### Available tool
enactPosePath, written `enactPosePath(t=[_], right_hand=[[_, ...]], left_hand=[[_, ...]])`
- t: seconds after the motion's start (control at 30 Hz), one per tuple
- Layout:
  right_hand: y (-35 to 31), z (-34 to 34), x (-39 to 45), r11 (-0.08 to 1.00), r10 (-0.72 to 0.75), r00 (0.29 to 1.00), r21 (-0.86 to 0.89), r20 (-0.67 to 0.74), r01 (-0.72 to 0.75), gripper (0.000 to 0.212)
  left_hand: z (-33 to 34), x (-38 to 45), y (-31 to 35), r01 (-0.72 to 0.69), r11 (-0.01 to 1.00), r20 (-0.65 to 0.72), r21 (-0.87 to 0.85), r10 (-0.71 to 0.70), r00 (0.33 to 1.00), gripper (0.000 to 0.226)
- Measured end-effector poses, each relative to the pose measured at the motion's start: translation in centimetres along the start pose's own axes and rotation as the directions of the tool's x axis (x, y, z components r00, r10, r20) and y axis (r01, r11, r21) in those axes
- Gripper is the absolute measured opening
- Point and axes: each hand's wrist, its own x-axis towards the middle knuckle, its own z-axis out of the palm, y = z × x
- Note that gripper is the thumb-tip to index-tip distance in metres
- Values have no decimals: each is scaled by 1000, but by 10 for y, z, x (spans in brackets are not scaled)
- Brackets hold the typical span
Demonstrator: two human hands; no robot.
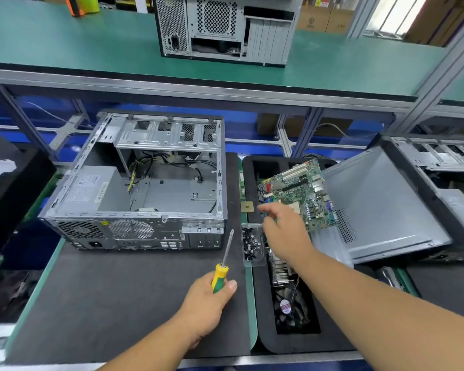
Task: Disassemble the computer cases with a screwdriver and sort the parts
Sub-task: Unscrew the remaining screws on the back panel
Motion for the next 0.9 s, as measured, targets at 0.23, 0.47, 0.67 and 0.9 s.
enactPosePath(t=[0.23, 0.47, 0.67, 0.9], right_hand=[[35, 31, -32, 864, -221, 933, -387, 285, 323, 29], [32, 37, -42, 905, -305, 950, -290, 66, 311, 26], [18, 20, -29, 952, -242, 970, -196, -6, 236, 34], [-40, 10, -34, 952, -284, 882, -3, -375, 305, 31]], left_hand=[[-5, -3, 1, -30, 998, -31, 52, 32, 999, 29], [-16, -10, 7, -58, 996, -32, 74, 61, 998, 29], [-28, -17, 21, -108, 989, 17, 99, 107, 994, 32], [-63, -25, 69, -228, 973, 40, 30, 226, 973, 36]])
